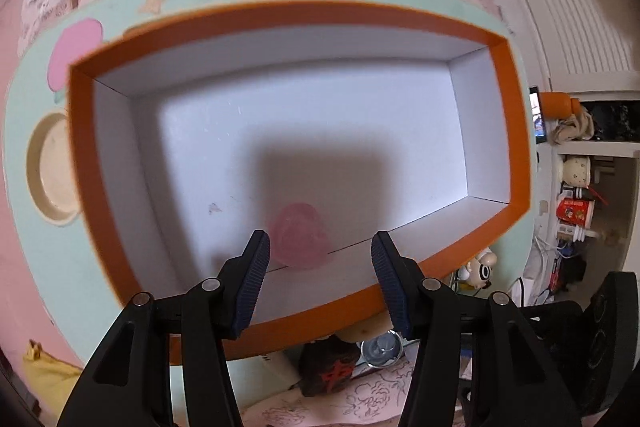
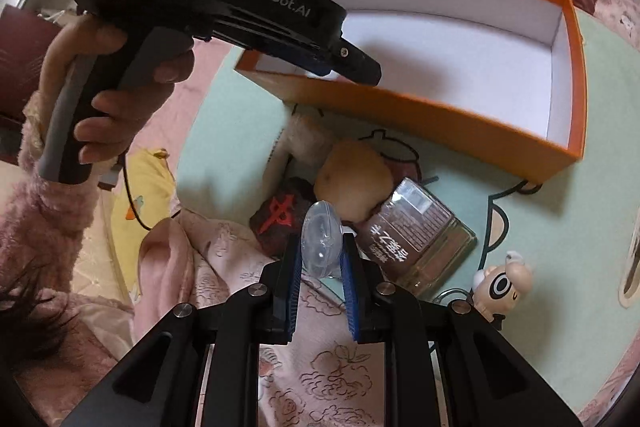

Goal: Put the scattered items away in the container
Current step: 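Lift the clear heart out onto the table with the right tool while the left tool reaches the pink heart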

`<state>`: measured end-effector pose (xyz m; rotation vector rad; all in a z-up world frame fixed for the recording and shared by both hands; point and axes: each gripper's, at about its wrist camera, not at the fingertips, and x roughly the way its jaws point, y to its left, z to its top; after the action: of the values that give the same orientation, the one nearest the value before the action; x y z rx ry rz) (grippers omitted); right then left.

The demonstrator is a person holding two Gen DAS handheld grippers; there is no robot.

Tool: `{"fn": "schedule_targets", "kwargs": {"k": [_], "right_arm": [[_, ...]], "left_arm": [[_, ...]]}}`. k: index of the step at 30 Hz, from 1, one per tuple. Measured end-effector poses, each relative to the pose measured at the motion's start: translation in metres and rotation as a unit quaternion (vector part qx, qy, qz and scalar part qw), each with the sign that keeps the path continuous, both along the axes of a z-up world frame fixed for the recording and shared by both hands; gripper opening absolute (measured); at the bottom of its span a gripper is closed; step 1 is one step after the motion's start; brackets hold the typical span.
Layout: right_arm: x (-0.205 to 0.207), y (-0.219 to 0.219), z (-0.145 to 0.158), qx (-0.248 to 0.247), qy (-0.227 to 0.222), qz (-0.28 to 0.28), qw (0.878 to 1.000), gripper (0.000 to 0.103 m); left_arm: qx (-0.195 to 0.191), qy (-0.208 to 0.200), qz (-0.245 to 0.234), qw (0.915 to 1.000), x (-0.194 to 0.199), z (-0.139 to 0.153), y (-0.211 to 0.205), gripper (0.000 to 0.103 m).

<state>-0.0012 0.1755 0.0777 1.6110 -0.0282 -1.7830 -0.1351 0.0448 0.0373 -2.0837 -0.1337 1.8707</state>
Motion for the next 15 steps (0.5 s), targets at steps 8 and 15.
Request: {"fn": "schedule_targets", "kwargs": {"k": [8,15], "right_arm": [[-0.004,0.005,-0.018,0.015,0.020,-0.020,0.999,0.018],[-0.006,0.012,-0.016,-0.003,0.017,-0.035,0.999,0.018]], "left_arm": [[-0.034,-0.009,-0.005,0.9994,0.000,-0.010,0.013,0.053],[-0.034,-0.002,-0.007,0.9994,-0.008,-0.003,0.009,0.036]]}}
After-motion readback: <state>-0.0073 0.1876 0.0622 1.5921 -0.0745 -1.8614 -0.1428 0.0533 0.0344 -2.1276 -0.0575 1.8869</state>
